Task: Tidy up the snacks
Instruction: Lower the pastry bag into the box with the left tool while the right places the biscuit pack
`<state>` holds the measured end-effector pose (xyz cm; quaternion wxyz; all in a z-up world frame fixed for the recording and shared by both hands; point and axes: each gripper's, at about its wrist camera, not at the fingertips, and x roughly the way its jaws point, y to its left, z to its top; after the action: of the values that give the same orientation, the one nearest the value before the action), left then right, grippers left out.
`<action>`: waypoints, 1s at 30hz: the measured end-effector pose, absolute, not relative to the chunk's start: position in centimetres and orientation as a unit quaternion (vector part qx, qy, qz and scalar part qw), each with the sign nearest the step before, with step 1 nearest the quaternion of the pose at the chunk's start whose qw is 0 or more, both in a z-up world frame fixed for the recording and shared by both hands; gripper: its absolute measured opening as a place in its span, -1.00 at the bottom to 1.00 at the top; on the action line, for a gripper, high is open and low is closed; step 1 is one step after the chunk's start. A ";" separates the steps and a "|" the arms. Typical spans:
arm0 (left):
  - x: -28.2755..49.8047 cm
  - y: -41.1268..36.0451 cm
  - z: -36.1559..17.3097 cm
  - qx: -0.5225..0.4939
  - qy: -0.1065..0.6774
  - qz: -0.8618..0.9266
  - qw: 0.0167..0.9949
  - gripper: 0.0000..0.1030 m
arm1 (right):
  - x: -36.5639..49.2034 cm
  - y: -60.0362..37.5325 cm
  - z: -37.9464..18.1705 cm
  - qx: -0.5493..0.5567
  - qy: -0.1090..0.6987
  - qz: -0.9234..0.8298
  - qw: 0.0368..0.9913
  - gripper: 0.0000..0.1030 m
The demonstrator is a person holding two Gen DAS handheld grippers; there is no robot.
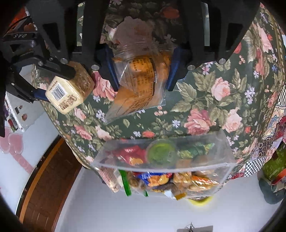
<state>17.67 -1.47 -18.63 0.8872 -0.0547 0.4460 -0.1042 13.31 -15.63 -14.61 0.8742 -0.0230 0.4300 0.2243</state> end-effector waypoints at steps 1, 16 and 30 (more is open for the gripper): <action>17.7 -1.2 -18.4 -0.058 0.443 -0.103 0.889 -0.02 | 13.6 -15.5 -14.4 -0.022 0.427 0.226 0.875 0.48; 20.6 2.3 -11.3 -0.083 0.373 -0.085 0.920 -0.02 | 18.8 -12.6 -9.1 -0.012 0.355 0.239 0.904 0.48; 27.3 4.0 -10.3 -0.076 0.352 -0.057 0.931 -0.02 | 24.8 -9.7 -9.1 0.001 0.349 0.230 0.908 0.48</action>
<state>27.31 4.02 -10.34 0.9312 -0.0763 0.3518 -0.0568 24.84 -9.73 -9.07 0.9085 0.0006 0.3491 0.2298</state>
